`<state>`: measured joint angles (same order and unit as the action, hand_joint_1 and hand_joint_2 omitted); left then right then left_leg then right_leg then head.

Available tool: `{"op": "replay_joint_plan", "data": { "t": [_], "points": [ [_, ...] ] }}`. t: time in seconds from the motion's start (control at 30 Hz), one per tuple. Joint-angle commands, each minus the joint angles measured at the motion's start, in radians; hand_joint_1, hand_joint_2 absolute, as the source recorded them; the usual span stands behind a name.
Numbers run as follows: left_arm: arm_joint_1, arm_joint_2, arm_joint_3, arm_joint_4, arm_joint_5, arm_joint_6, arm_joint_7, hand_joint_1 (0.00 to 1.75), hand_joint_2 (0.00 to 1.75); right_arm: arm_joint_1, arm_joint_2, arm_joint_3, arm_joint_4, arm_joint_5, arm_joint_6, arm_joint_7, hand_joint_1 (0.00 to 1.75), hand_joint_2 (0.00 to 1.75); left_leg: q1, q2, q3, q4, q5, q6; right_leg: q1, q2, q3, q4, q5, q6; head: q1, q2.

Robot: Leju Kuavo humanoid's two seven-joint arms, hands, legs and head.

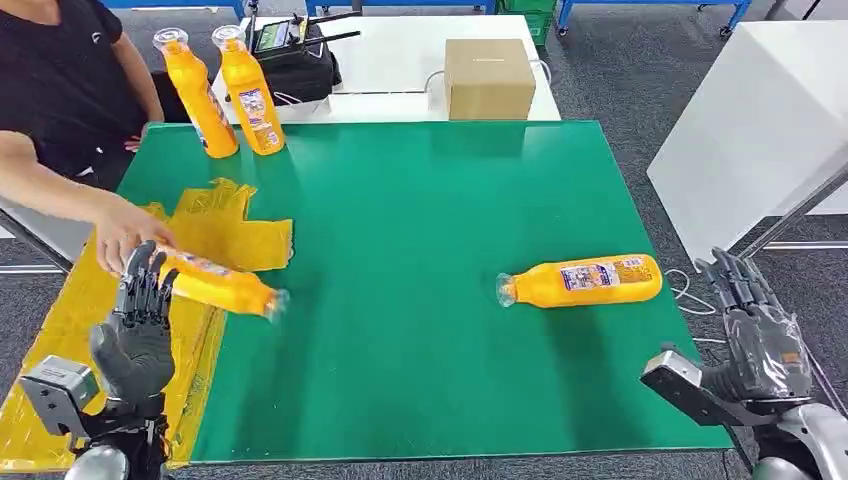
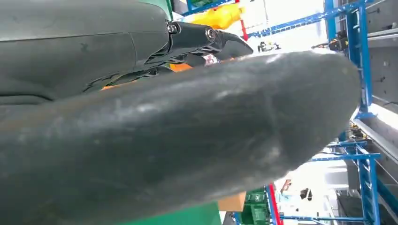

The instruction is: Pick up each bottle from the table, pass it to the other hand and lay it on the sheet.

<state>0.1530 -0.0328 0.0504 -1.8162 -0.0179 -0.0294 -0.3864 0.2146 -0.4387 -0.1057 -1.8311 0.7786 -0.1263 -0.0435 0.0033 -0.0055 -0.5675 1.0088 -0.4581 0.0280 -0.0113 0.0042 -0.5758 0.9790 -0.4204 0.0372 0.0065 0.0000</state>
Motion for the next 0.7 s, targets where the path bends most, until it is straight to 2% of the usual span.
{"op": "replay_joint_plan", "data": {
  "t": [0.03,0.27,0.33,0.37,0.43,0.53,0.7],
  "points": [
    [-0.027,-0.021,0.005,0.026,0.0,-0.017,0.019,0.0,0.0,-0.036,-0.003,-0.007,0.077,0.04,0.068,0.054,0.0,1.75,0.001,0.0,0.005,-0.001,-0.001,-0.001,0.001,-0.001,0.005,-0.003,-0.001,-0.001,0.0,0.0],
    [-0.068,-0.013,-0.016,0.057,0.011,-0.031,0.024,0.0,0.0,-0.165,-0.086,0.05,0.246,-0.011,0.214,0.063,0.0,1.75,0.0,0.001,0.002,-0.001,0.0,-0.001,0.0,0.001,0.003,-0.002,0.001,-0.001,0.0,0.0],
    [-0.094,-0.003,-0.032,0.078,0.02,-0.039,0.026,0.0,0.0,-0.265,-0.091,0.117,0.368,-0.019,0.257,0.056,0.0,1.75,0.002,0.004,0.007,-0.002,-0.001,-0.001,0.002,0.002,0.007,-0.004,0.001,-0.002,0.0,0.0],
    [-0.109,0.003,-0.045,0.088,0.024,-0.044,0.026,0.0,0.0,-0.349,-0.085,0.177,0.457,-0.012,0.29,0.047,0.0,1.75,0.001,0.003,0.003,-0.001,0.0,0.0,0.001,0.002,0.003,-0.003,0.001,-0.001,0.0,0.0],
    [-0.126,0.011,-0.063,0.097,0.031,-0.043,0.035,0.0,0.0,-0.473,-0.07,0.274,0.592,-0.003,0.281,0.047,0.0,1.75,0.001,0.007,0.006,-0.003,0.0,-0.001,0.001,0.006,0.005,-0.005,0.003,-0.001,0.0,0.0],
    [-0.133,0.016,-0.069,0.101,0.036,-0.041,0.038,0.0,0.0,-0.544,-0.061,0.325,0.658,-0.003,0.282,0.049,0.0,1.75,0.002,0.01,0.007,-0.003,0.0,-0.001,0.002,0.009,0.005,-0.005,0.005,-0.001,0.0,0.0],
    [-0.135,0.022,-0.068,0.1,0.046,-0.039,0.04,0.0,0.0,-0.599,-0.069,0.375,0.697,-0.01,0.298,0.061,0.0,1.75,0.001,0.005,0.006,-0.002,0.001,0.0,0.001,0.005,0.005,-0.003,0.002,0.0,0.0,0.0]
  ]
}}
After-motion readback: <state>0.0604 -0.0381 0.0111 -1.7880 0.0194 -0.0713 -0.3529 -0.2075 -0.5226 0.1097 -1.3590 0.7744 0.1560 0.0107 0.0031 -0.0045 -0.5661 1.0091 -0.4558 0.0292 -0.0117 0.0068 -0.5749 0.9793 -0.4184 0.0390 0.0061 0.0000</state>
